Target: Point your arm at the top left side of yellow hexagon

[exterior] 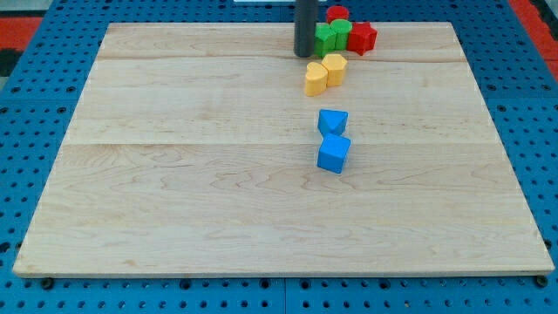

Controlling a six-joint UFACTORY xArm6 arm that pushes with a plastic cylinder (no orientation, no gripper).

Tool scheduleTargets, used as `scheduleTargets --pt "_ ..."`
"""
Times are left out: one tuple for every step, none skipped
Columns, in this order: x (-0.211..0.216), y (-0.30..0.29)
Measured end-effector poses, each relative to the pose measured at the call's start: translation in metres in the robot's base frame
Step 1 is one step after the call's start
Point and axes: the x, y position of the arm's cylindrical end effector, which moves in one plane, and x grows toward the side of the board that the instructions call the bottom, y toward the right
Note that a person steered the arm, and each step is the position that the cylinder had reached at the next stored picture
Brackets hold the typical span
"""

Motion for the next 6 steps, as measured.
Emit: scheduleTargets --pt "0.000 -0.062" --pt "0.000 -0.135" --pt "0.000 -0.176" --pt "0.000 -0.216" --pt "0.000 -0.232" --pt "0.000 -0.181"
